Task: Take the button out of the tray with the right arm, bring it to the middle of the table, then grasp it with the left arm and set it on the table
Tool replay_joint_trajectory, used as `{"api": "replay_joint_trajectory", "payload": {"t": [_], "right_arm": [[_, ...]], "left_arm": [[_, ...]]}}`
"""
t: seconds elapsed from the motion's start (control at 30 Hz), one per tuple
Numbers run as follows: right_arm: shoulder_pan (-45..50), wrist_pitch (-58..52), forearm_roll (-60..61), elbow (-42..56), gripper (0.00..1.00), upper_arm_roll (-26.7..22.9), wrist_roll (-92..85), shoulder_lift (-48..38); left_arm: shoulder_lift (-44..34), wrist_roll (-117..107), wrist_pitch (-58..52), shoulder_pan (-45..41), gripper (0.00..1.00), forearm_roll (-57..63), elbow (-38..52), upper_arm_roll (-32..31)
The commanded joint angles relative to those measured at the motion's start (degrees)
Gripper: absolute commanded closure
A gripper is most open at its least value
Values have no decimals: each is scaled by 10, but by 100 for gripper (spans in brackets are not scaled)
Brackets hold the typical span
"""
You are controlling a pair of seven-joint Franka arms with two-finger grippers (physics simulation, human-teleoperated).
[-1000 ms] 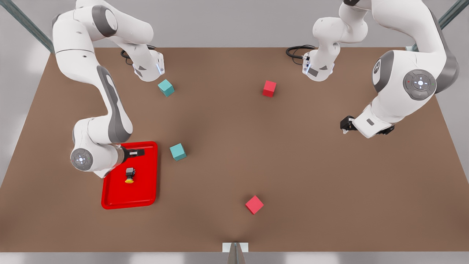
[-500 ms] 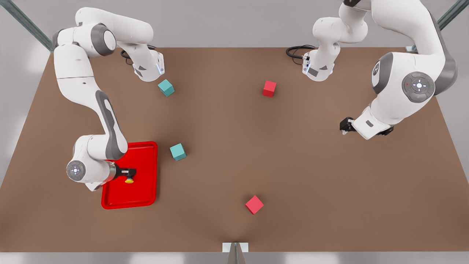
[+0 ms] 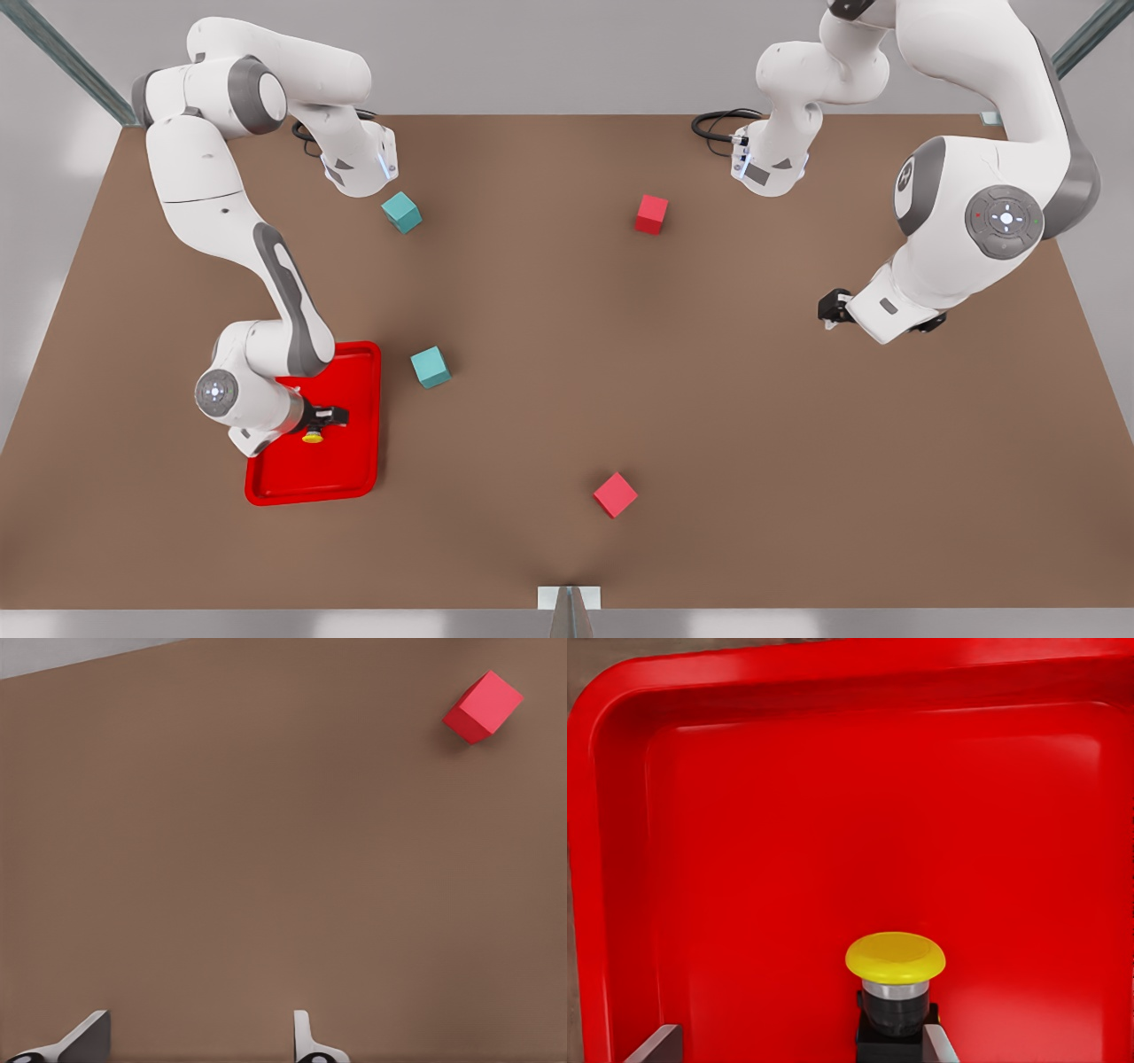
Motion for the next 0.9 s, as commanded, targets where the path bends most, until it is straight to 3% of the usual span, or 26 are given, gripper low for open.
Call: {"api": "replay_joint_trajectory", "payload": {"t": [0.0, 0.87], "right_arm": [[-8, 24, -1, 2, 0, -8, -87, -1], [10, 25, 2, 2, 0, -20, -86, 13]], "left_arm": [[1, 0, 2, 0, 0, 0, 0, 0], [10, -4, 8, -1, 0, 0, 1, -2]]}}
